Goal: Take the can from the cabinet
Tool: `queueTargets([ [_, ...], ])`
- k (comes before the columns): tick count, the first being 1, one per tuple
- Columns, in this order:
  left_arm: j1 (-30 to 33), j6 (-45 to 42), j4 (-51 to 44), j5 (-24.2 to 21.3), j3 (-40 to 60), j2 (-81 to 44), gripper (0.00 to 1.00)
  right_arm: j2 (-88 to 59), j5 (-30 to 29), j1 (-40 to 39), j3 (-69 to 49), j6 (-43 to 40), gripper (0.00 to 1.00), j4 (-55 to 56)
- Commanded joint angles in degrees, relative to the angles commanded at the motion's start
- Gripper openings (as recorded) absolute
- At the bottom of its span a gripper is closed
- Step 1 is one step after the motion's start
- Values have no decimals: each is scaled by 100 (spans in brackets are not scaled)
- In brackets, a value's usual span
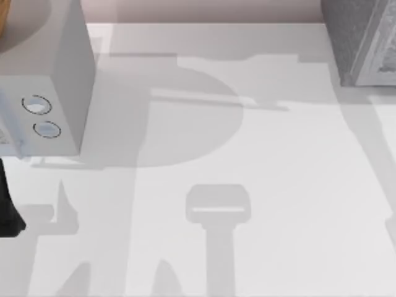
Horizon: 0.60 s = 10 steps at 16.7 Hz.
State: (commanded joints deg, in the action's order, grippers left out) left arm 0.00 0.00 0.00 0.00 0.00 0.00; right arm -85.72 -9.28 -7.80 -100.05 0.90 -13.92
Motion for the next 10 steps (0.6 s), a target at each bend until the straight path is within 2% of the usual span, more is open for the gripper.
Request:
queueTargets([
  [5,0,0,0,0,0,0,100,-85,1,-5,-79,0,100,-11],
  [10,0,0,0,0,0,0,100,-854,74,87,-919,0,100,-51],
])
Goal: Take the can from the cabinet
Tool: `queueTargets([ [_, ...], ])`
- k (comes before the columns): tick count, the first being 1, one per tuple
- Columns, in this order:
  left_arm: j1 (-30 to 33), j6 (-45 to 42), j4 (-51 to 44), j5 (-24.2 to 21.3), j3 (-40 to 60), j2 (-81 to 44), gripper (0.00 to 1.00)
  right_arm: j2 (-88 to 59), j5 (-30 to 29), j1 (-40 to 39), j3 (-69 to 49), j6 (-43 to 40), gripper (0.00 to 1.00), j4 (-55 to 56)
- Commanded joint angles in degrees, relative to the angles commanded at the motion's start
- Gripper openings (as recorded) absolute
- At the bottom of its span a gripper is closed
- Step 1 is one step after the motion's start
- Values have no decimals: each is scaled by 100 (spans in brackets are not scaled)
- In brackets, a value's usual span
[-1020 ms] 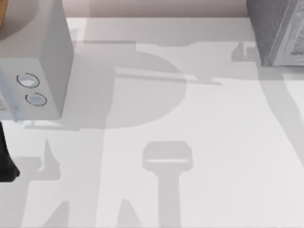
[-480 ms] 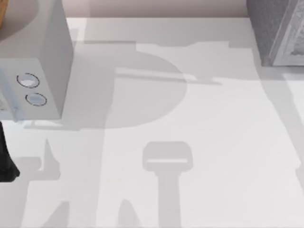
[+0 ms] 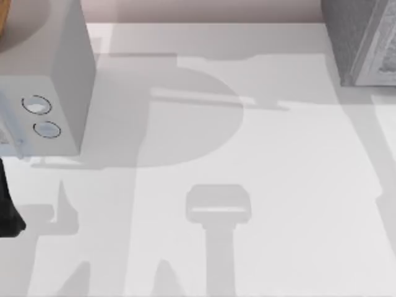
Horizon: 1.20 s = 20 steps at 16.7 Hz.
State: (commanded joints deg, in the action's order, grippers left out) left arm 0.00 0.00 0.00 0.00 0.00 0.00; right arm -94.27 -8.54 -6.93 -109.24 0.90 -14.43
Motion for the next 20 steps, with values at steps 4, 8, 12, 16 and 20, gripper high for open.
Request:
queueTargets([
  [4,0,0,0,0,0,0,100,-475,64,73,-484,0,100,-20],
  [8,0,0,0,0,0,0,100,-481,65,74,-490,0,100,-20],
  [12,0,0,0,0,0,0,100,-481,65,74,-490,0,70,-20],
  [16,0,0,0,0,0,0,100,-481,65,74,-490,0,40,-20],
  [20,0,0,0,0,0,0,100,-481,65,74,-490,0,10,-20],
])
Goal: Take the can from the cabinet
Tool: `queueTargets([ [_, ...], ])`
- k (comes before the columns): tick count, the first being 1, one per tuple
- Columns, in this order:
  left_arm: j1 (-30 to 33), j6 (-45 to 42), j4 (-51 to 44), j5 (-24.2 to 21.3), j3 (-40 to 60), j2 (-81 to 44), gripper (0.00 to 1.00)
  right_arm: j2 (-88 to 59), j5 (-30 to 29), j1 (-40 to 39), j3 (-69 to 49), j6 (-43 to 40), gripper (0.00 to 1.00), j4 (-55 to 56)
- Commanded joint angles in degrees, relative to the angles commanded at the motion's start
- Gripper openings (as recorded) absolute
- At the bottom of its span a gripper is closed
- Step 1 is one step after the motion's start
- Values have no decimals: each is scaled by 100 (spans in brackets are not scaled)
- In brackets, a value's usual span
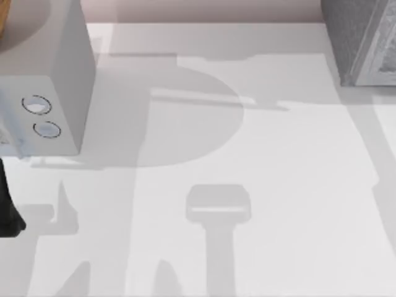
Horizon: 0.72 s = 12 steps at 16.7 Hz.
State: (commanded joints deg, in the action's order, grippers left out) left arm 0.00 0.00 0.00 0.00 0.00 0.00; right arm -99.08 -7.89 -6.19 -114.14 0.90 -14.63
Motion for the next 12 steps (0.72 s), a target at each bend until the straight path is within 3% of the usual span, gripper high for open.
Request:
queueTargets([
  [2,0,0,0,0,0,0,100,0,0,0,0,0,0,0],
  [12,0,0,0,0,0,0,100,97,-13,-48,30,6,0,-76],
])
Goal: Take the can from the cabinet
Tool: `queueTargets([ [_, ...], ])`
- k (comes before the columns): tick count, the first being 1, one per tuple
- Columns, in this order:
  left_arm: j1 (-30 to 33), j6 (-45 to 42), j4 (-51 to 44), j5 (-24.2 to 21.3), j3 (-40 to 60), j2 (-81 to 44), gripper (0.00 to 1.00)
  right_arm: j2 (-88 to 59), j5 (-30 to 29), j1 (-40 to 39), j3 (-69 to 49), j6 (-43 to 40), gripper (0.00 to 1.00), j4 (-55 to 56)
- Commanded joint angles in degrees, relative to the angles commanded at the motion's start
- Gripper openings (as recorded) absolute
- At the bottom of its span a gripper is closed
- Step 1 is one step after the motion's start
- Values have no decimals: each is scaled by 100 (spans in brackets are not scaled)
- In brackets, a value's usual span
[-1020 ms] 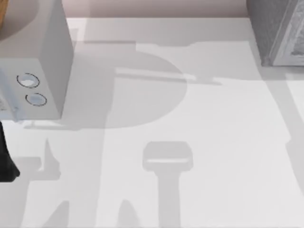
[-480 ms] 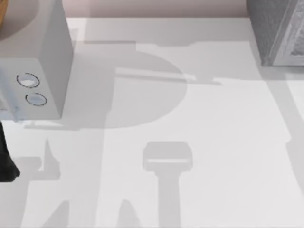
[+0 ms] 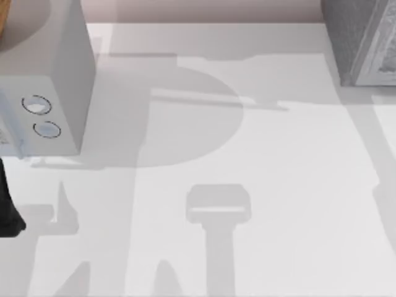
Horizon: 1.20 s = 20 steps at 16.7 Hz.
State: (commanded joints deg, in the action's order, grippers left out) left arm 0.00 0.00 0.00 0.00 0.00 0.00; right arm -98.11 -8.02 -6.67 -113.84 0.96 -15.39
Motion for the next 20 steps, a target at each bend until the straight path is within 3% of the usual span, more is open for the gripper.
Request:
queueTargets([
  [11,0,0,0,0,0,0,100,2532,-649,-670,597,-7,0,-1923],
  [20,0,0,0,0,0,0,100,3010,-573,-562,1195,-4,0,-1704],
])
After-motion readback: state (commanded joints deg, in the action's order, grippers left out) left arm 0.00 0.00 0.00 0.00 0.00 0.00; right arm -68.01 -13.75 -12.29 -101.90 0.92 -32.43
